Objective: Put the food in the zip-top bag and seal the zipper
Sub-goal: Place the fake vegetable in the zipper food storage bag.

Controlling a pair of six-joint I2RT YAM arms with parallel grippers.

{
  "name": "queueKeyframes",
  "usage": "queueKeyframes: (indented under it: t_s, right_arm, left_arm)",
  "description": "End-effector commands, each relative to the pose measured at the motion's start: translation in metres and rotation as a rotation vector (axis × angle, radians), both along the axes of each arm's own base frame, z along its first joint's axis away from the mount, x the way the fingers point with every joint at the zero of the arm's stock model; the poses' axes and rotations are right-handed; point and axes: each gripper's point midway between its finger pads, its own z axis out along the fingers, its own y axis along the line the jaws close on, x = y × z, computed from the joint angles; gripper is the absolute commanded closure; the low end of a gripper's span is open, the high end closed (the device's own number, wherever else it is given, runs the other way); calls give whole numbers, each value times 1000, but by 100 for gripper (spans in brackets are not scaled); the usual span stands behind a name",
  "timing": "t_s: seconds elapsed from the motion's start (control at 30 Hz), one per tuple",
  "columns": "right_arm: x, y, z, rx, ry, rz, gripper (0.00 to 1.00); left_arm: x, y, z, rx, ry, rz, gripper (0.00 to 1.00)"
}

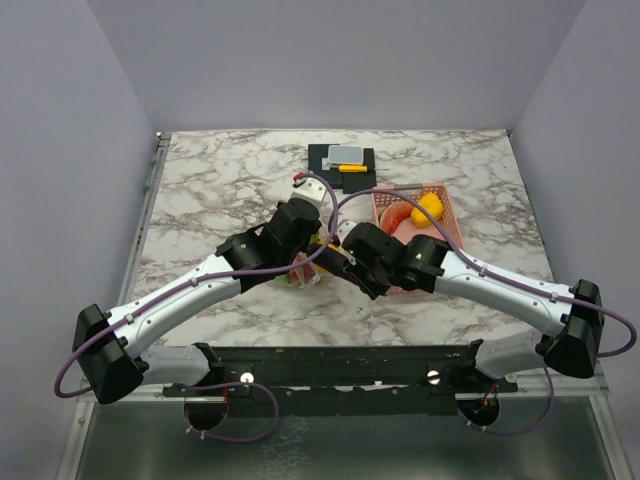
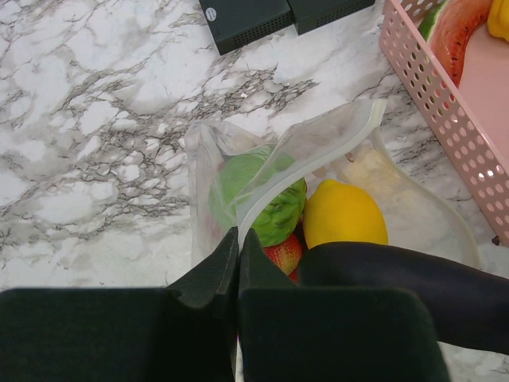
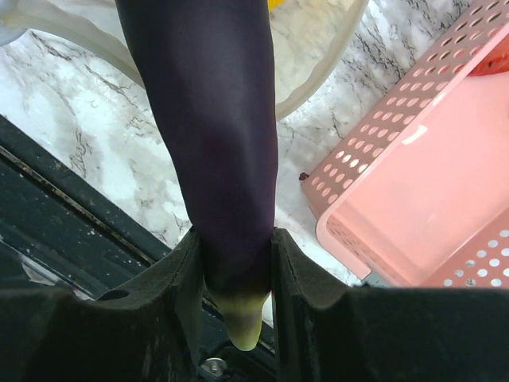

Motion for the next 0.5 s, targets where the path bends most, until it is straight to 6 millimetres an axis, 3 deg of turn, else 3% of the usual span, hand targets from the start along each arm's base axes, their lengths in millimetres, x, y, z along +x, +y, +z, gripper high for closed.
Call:
queueKeyframes:
  t_s: [0.0, 0.17, 0.47]
  right_arm:
    - [9, 8, 9, -30, -86, 72, 95]
    - [15, 17, 13, -4, -138, 109, 90]
    - [29, 38, 24, 71, -220, 126, 61]
  left_arm:
    - [-2, -1, 2, -12, 3, -11, 100]
    - [-2, -1, 1, -13, 4, -12, 100]
    - [-2, -1, 1, -12, 5, -14, 100]
